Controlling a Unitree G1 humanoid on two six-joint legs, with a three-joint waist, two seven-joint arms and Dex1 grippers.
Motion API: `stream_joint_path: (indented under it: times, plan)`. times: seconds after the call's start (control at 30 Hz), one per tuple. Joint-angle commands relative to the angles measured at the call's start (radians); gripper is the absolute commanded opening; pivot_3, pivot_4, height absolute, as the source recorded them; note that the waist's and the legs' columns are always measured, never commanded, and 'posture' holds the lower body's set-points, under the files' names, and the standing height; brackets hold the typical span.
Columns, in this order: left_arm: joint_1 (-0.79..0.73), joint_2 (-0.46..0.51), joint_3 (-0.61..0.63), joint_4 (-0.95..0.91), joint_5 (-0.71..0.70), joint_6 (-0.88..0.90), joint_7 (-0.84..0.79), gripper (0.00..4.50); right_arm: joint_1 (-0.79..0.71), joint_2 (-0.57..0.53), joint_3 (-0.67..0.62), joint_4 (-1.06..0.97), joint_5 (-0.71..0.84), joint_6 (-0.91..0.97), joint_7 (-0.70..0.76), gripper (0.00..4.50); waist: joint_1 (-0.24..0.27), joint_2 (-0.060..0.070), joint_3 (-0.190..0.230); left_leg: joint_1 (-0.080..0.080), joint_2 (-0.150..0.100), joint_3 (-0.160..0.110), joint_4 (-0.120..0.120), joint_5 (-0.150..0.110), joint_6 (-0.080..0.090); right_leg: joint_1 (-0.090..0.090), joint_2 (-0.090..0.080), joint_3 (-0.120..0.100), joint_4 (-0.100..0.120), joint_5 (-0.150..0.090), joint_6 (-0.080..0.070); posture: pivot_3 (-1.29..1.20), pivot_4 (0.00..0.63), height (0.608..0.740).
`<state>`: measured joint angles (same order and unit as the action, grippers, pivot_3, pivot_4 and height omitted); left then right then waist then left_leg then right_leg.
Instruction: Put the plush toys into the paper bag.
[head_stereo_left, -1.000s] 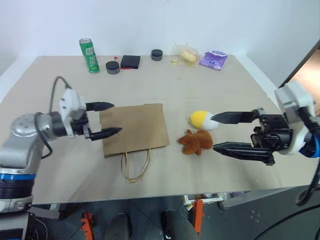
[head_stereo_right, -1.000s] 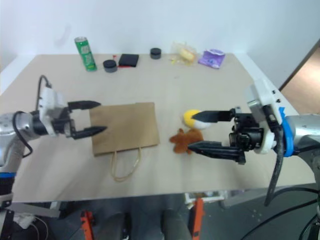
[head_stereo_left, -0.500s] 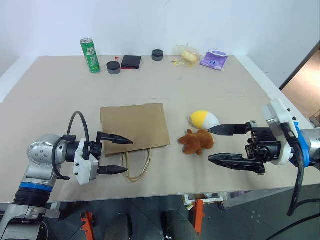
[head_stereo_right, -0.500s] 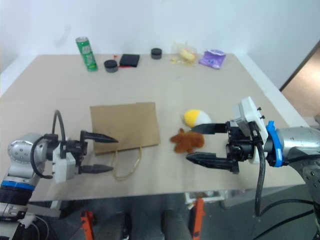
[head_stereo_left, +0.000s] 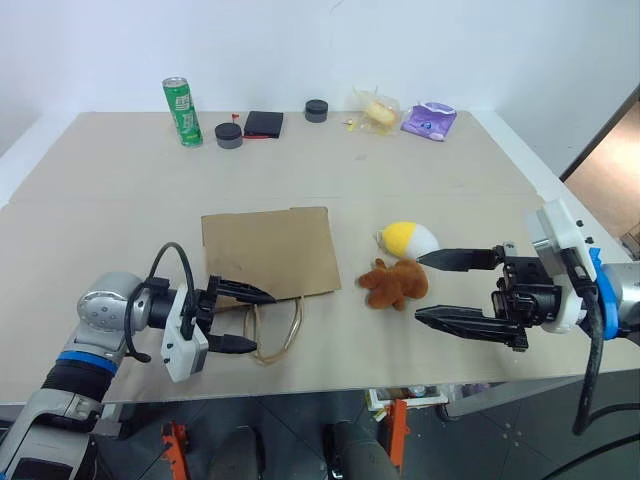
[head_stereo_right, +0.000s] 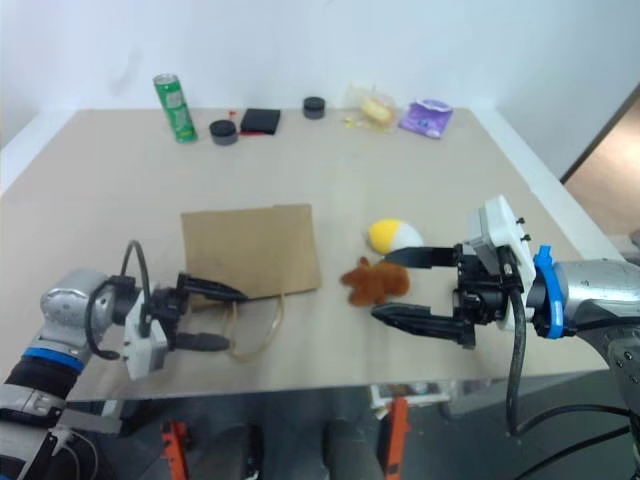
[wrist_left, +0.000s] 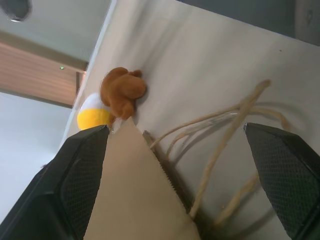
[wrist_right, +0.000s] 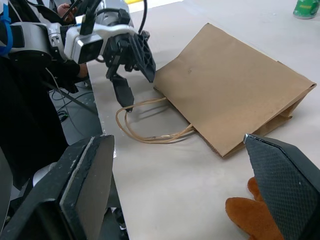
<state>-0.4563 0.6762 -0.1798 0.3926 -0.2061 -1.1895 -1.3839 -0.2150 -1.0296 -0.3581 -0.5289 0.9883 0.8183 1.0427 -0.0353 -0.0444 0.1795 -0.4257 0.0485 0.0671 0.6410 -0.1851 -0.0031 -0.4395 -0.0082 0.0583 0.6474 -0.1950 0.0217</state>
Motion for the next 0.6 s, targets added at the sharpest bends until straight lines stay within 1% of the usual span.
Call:
stream_joint_path:
  times: [0.03,0.13,0.17,0.3,0.33,0.37,0.4,0.5,0.57,0.6]
  plan:
    - [-0.024,-0.014,-0.030,0.035,0.058,-0.035,0.070,4.46,-0.029,0.003,-0.023,-0.034,0.033,-0.009,-0.023,4.50,0.000,0.000,0.000,0.000,0.000,0.000,0.000,0.000,0.000,0.000,0.000,0.000,0.000,0.000,0.000,0.00,0.150,0.740]
    - [-0.025,-0.020,-0.053,0.054,0.103,-0.029,0.119,3.69,-0.032,0.003,-0.023,-0.040,0.048,-0.005,-0.038,4.50,0.000,0.000,0.000,0.000,0.000,0.000,0.000,0.000,0.000,0.000,0.000,0.000,0.000,0.000,0.001,0.00,0.150,0.740]
    - [-0.026,-0.022,-0.059,0.057,0.113,-0.030,0.136,3.32,-0.033,0.002,-0.023,-0.043,0.053,-0.004,-0.042,4.50,0.000,0.000,0.000,0.000,0.000,0.000,0.000,0.000,0.000,0.000,0.000,0.000,0.000,0.000,0.001,0.00,0.150,0.740]
    - [-0.033,-0.025,-0.077,0.067,0.143,-0.020,0.201,1.30,-0.035,-0.002,-0.024,-0.048,0.070,0.001,-0.058,4.50,0.000,0.000,0.000,0.000,0.000,0.000,0.000,0.000,0.000,0.000,0.000,0.000,0.000,0.000,0.001,0.00,0.150,0.740]
    - [-0.035,-0.026,-0.080,0.068,0.147,-0.016,0.216,0.87,-0.036,-0.003,-0.023,-0.048,0.073,0.001,-0.060,4.50,0.000,0.000,0.000,0.000,0.000,0.000,0.000,0.000,0.000,0.000,0.000,0.000,0.000,0.000,0.001,0.00,0.150,0.740]
    - [-0.036,-0.026,-0.082,0.067,0.148,-0.009,0.232,0.16,-0.037,-0.004,-0.021,-0.048,0.075,0.002,-0.063,4.50,0.000,0.000,0.000,0.000,0.000,0.000,0.000,0.000,0.000,0.000,0.000,0.000,0.000,0.000,0.001,0.00,0.150,0.740]
    - [-0.037,-0.027,-0.083,0.063,0.148,0.003,0.248,0.03,-0.037,-0.003,-0.020,-0.049,0.079,0.002,-0.067,4.50,0.000,0.000,0.000,0.000,0.000,0.000,0.000,0.000,0.000,0.000,0.000,0.000,0.000,0.000,0.001,0.00,0.150,0.740]
    - [-0.025,-0.030,-0.085,0.019,0.116,0.059,0.288,0.03,-0.040,0.017,-0.004,-0.061,0.085,0.000,-0.101,4.50,0.000,0.000,0.000,0.000,0.000,0.000,0.000,0.000,0.000,0.000,0.000,0.000,0.000,0.000,0.001,0.00,0.150,0.740]
    - [-0.016,-0.040,-0.071,-0.042,0.057,0.154,0.322,0.03,-0.039,0.047,0.030,-0.072,0.067,-0.007,-0.141,4.50,0.000,0.000,0.000,0.000,0.000,0.000,0.000,0.000,0.000,0.000,0.000,0.000,0.000,0.000,0.001,0.00,0.150,0.740]
    - [-0.012,-0.052,-0.056,-0.091,0.015,0.232,0.351,0.03,-0.032,0.073,0.058,-0.084,0.051,-0.012,-0.166,4.50,0.000,0.000,0.000,0.000,0.000,0.000,0.000,0.000,0.000,0.000,0.000,0.000,0.000,0.001,0.001,0.00,0.150,0.740]
